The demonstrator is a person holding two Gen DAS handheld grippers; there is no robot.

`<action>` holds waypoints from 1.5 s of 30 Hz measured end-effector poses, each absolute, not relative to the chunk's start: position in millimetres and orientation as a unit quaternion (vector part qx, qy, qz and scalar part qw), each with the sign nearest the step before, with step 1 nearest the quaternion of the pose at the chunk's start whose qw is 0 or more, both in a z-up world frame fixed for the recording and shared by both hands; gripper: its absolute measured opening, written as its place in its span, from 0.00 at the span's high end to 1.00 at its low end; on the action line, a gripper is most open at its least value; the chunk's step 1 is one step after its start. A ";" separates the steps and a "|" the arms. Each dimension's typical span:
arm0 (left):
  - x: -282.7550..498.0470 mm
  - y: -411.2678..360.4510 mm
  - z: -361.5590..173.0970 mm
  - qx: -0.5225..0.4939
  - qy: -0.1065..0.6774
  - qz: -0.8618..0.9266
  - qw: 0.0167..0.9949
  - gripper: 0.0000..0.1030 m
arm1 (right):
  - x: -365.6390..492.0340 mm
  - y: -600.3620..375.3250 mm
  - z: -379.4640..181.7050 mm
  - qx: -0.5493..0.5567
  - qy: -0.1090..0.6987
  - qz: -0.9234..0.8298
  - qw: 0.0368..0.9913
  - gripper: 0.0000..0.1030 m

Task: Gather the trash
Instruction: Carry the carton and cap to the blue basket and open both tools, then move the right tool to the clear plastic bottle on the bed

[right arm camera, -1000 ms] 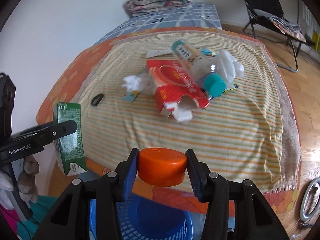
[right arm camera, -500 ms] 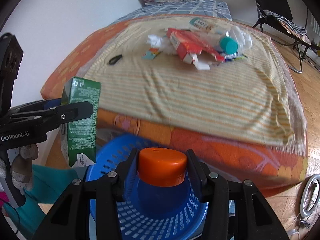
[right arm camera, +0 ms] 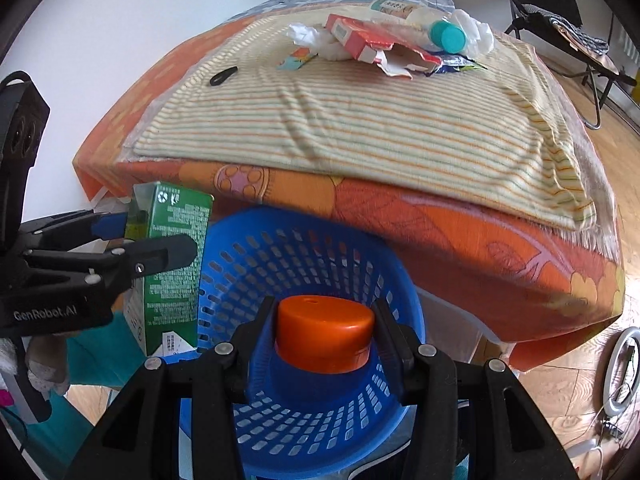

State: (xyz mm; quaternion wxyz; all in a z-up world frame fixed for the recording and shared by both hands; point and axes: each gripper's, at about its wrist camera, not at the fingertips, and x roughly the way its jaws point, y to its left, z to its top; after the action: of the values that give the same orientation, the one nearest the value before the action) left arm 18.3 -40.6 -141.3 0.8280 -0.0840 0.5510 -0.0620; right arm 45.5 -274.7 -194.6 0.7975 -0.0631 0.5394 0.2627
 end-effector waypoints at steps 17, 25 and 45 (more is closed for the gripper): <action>17.9 -38.9 -160.7 -0.072 0.576 -0.048 0.813 0.36 | 44.8 -276.3 -205.1 -0.064 0.548 0.256 0.794 0.39; 20.2 -36.2 -158.2 -0.074 0.573 -0.046 0.815 0.36 | 43.8 -275.4 -204.6 -0.066 0.547 0.256 0.795 0.39; 64.1 3.8 -105.6 -0.094 0.519 -0.009 0.849 0.36 | 73.9 -277.5 -159.1 -0.023 0.509 0.264 0.819 0.35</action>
State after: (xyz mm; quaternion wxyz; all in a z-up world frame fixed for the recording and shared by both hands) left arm 64.1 3.8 -105.6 0.8493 -0.0942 0.5194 -0.0088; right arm 73.9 -277.5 -159.1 0.8189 -0.0235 0.5093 0.2637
